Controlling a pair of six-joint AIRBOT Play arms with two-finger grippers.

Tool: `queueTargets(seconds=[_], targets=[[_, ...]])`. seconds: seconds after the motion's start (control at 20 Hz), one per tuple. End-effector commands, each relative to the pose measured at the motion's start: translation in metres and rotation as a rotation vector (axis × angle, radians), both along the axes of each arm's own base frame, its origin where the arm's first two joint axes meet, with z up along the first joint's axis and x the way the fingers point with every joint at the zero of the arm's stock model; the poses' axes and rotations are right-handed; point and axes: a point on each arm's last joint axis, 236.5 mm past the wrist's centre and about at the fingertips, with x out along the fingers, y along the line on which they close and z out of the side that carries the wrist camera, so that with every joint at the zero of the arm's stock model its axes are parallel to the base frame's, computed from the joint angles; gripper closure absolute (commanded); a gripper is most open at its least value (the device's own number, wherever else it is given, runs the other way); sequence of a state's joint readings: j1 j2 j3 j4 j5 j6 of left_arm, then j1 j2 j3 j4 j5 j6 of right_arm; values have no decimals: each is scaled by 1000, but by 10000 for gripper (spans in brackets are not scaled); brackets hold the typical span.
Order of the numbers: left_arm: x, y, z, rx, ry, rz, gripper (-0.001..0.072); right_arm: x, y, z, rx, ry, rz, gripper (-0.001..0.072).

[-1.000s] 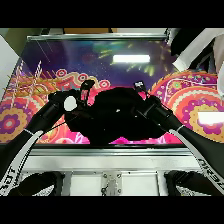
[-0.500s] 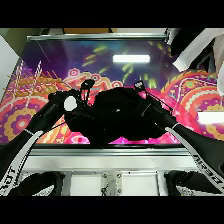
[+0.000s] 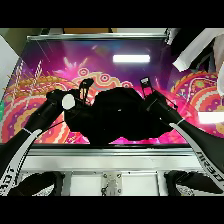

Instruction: Fold the clothes and pants, and hang the long-sleeved shirts on hangers.

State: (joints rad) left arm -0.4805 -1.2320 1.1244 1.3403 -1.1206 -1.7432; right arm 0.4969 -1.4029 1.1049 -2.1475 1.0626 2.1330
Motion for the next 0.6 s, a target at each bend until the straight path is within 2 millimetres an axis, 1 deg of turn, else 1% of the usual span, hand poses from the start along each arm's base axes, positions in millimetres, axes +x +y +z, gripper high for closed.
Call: queueTargets(seconds=[0.0,0.05,0.1,0.15,0.2,0.25,0.3,0.35,0.45,0.5,0.55], targets=[[17,14,38,-1,-46,-17,687,0,-15,83,-50,-50,74,692],[24,16,58,-6,-76,-30,688,-10,-21,112,-55,-52,67,692],[29,18,78,-10,-109,-47,687,-24,-28,141,-41,-55,45,692],[31,19,95,-13,-137,-65,687,-40,-33,162,-15,-56,27,692],[30,19,107,-18,-161,-74,687,-60,-36,178,19,-49,18,692],[27,20,118,-27,-184,-74,687,-79,-38,185,61,-33,4,692],[23,22,124,-31,-197,-74,687,-99,-35,189,115,-4,-5,692],[15,25,126,-34,-203,-73,687,-119,-28,191,187,28,-20,693],[-7,31,117,-37,-176,-71,688,-147,-6,189,342,69,-44,693],[-20,31,109,-45,-152,-73,687,-157,2,184,396,91,-63,692],[-35,30,99,-55,-121,-81,687,-164,5,179,426,110,-91,693]])
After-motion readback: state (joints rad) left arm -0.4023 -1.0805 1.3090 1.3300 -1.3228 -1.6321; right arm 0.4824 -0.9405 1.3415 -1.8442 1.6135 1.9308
